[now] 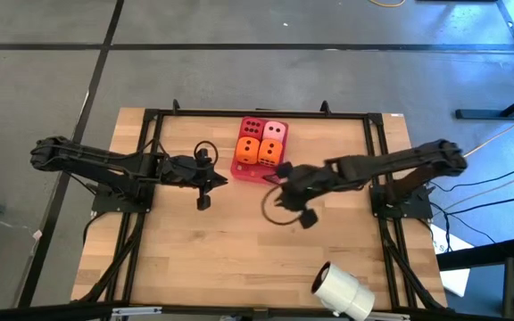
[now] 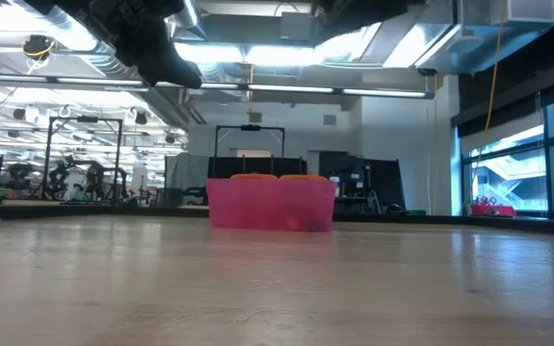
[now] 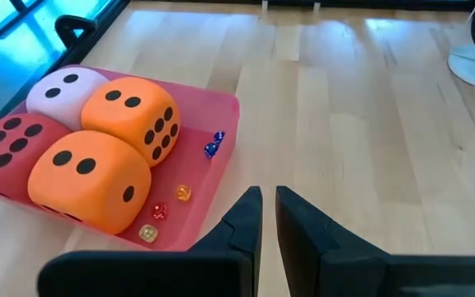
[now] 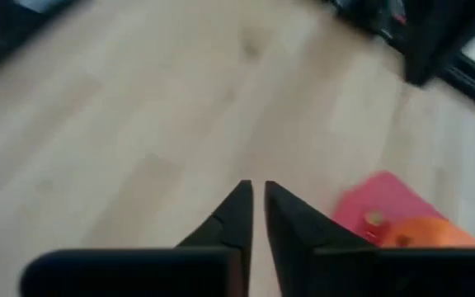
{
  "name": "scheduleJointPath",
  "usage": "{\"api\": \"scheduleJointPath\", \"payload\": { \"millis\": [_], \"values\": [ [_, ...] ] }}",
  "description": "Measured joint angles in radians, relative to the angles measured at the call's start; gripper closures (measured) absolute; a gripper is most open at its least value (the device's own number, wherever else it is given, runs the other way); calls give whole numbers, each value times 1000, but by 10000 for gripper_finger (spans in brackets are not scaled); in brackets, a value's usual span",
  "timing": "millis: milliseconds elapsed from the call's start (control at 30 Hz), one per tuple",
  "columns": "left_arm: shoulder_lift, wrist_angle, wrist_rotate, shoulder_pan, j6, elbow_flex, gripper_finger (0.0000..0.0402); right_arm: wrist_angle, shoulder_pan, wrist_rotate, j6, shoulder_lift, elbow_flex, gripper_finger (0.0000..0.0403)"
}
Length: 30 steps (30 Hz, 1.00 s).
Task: Pick & Place Dice
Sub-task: Return to Home Position
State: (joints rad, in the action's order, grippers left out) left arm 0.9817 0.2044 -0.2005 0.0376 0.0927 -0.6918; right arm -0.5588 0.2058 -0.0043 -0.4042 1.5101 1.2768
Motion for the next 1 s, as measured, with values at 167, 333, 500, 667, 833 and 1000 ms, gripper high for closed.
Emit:
{"api": "scheduleJointPath", "payload": {
  "millis": [167,333,500,667,833,1000],
  "values": [
    [-6,-24,0,1,-14,0,370,114,-7,-44,31,-158,-151,398],
    [-91,5,-3,34,-82,1,370,184,-8,-49,30,-335,-306,387],
    [-206,-1,-8,85,-175,1,370,294,-17,-128,-24,-540,-483,388],
    [-332,-24,-33,119,-260,52,370,369,-23,-181,54,-748,-659,395],
    [-457,-108,-34,128,-301,178,370,475,-23,-240,104,-898,-806,394],
    [-573,-247,-28,127,-352,284,370,570,-23,-248,135,-940,-888,388]
  ]
}}
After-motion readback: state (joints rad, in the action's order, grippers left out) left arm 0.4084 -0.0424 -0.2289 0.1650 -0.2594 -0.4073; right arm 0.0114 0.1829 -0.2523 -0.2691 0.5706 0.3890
